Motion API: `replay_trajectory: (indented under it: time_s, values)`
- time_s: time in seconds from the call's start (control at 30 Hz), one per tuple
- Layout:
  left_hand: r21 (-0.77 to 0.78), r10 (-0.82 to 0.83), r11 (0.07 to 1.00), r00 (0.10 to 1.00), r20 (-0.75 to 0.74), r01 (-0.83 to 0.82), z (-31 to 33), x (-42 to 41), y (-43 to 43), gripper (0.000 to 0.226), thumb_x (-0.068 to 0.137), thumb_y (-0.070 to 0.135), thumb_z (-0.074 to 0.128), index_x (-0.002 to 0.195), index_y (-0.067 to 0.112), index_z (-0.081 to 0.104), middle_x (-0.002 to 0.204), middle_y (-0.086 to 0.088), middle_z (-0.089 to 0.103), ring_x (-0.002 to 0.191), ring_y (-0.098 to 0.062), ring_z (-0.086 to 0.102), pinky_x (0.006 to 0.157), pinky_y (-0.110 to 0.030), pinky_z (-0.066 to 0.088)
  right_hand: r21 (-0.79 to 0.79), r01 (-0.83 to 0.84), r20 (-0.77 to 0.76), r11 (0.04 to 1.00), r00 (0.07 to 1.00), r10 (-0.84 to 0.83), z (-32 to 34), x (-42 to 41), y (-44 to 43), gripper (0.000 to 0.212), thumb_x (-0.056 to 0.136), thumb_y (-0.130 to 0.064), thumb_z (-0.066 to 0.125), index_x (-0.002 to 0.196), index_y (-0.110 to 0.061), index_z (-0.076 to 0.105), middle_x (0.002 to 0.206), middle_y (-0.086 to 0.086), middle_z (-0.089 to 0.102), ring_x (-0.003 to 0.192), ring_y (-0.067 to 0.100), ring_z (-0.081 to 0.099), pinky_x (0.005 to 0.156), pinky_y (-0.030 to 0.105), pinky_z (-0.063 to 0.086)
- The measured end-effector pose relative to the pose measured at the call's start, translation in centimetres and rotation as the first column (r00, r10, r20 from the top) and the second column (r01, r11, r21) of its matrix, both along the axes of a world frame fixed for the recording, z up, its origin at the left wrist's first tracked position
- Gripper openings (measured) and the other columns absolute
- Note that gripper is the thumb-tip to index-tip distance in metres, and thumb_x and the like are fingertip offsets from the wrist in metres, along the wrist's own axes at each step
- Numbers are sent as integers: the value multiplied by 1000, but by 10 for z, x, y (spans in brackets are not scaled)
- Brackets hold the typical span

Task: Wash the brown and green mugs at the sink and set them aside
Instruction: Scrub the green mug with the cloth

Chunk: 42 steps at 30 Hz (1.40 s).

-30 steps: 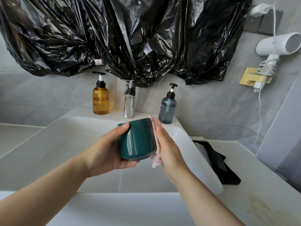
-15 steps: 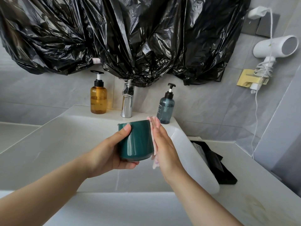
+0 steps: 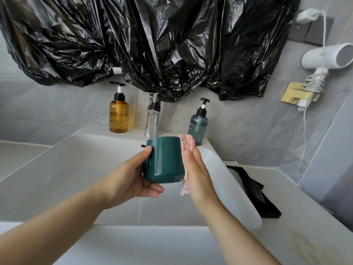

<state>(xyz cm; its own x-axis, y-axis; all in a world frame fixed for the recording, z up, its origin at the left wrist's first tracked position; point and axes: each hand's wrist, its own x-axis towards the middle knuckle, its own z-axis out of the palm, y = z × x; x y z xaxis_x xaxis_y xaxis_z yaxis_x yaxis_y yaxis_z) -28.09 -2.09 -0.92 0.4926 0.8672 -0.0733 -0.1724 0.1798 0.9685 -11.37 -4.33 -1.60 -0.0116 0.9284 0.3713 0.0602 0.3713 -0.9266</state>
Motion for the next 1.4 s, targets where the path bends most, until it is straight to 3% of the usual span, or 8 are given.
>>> replay_trajectory:
  time_s: [0.17, 0.33, 0.63, 0.77, 0.93, 1.1, 1.3, 1.4]
  values:
    - [26, -15, 1000, 999, -30, 16, -2, 2, -2, 71, 77, 54, 47, 130, 6, 51, 75, -10, 69, 55, -22, 64, 51, -28, 55, -65, 31, -33, 997, 999, -33, 3, 1, 0, 35, 102, -47, 27, 137, -55, 27, 133, -45, 36, 106, -32, 40, 61, 10, 43]
    - [104, 58, 993, 995, -84, -49, -5, 6, 0, 67, 76, 56, 49, 127, 13, 50, 85, -13, 67, 59, -27, 64, 53, -32, 56, 105, 121, 105, 987, 986, -132, -3, -9, -3, 50, 97, -54, 29, 146, -44, 25, 148, -31, 33, 133, -20, 28, 117, 27, 28]
    - [244, 178, 959, 977, -119, -145, -6, 0, 3, 56, 78, 51, 51, 126, 23, 59, 100, -21, 65, 66, -21, 64, 72, -39, 62, -50, 110, -12, 993, 994, -110, 7, -2, -4, 59, 94, -59, 30, 150, -47, 18, 122, -61, 26, 119, -35, 25, 117, 33, 25]
    - [316, 227, 933, 962, -151, -171, -9, 1, 6, 58, 80, 52, 50, 132, 27, 57, 112, -14, 70, 91, -29, 66, 81, -32, 60, -94, 117, -60, 989, 991, -123, 9, -2, -3, 60, 88, -65, 29, 146, -54, 18, 149, -40, 17, 139, -12, 21, 111, 40, 37]
    - [337, 225, 925, 967, -122, -173, -9, 6, 2, 53, 77, 57, 51, 127, 39, 54, 112, 0, 73, 101, -23, 70, 87, -41, 59, 120, 180, 42, 976, 982, -186, 2, -10, -7, 54, 93, -50, 26, 145, -41, 17, 143, -31, 30, 120, -33, 27, 100, -1, 26]
    - [365, 275, 911, 944, -183, -194, -11, 12, 3, 27, 95, 44, 52, 122, 45, 55, 106, 0, 74, 92, -27, 73, 94, -47, 56, 268, 296, 270, 917, 891, -366, -9, -12, -3, 40, 103, -36, 31, 143, -27, 32, 134, -10, 38, 116, -22, 34, 86, -6, 27]
    - [338, 285, 916, 944, -167, -217, -7, 9, 4, 34, 99, 33, 50, 131, 28, 59, 112, -14, 69, 92, -33, 69, 77, -32, 61, 7, 194, 12, 981, 981, -194, 6, -2, -3, 30, 103, -42, 32, 131, -50, 24, 112, -54, 28, 94, -44, 28, 94, -3, 30]
    - [456, 348, 863, 910, -223, -219, -9, 11, 3, 32, 100, 37, 46, 131, 43, 53, 120, 2, 65, 103, -20, 65, 90, -33, 57, -28, 183, -8, 983, 983, -183, 6, -1, -5, 37, 103, -40, 32, 139, -44, 27, 130, -47, 32, 111, -32, 33, 115, 22, 29]
